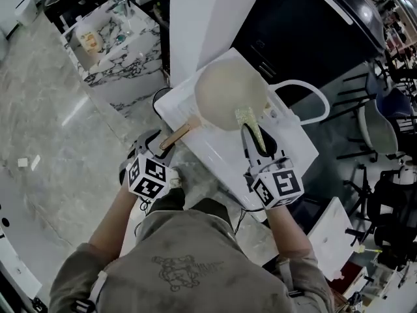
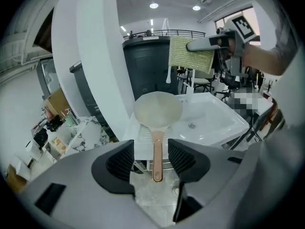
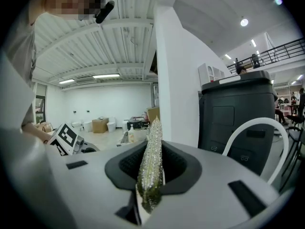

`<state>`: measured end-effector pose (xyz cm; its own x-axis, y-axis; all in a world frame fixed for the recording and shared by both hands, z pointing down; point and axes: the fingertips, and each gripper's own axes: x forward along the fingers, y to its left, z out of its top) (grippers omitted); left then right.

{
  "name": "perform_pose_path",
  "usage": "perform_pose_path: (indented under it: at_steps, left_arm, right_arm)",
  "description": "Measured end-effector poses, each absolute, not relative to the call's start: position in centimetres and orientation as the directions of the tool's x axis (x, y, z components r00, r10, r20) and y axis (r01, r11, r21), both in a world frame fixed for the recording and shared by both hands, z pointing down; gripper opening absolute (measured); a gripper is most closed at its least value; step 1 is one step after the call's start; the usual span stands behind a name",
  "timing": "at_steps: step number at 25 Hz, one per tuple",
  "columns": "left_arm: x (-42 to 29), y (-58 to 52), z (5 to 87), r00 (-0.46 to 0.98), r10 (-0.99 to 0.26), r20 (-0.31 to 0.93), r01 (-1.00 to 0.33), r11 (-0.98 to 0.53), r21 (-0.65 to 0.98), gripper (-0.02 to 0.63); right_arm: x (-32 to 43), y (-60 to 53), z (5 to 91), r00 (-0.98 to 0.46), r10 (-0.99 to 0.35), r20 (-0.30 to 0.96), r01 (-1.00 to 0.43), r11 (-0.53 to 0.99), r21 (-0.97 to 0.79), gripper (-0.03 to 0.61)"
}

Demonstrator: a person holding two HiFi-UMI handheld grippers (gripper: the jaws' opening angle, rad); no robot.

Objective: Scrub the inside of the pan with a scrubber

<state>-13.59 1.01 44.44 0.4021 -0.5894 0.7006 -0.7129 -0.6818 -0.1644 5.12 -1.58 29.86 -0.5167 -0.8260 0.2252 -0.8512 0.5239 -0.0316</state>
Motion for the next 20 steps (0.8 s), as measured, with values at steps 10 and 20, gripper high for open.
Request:
perform_pose_path:
  at_steps: [10, 20]
  left_arm:
    - [-11.7, -1.0, 52.8, 0.405, -0.396, 0.824, -0.615, -0.785, -0.075, 0.219]
    - [-10.7, -3.1, 57.9, 0.326, -0.312, 0.892, -0.621, -0.783, -0.047, 0.219]
  right_arm:
    - [6.6, -8.7, 35.1, -0.429, -0.846, 0.317, -0.893, 0.449, -0.011, 0.074]
    - [8.4, -16.7, 41.2, -0.408, -0.834, 0.372, -0.903, 0.429, -0.029, 0.074]
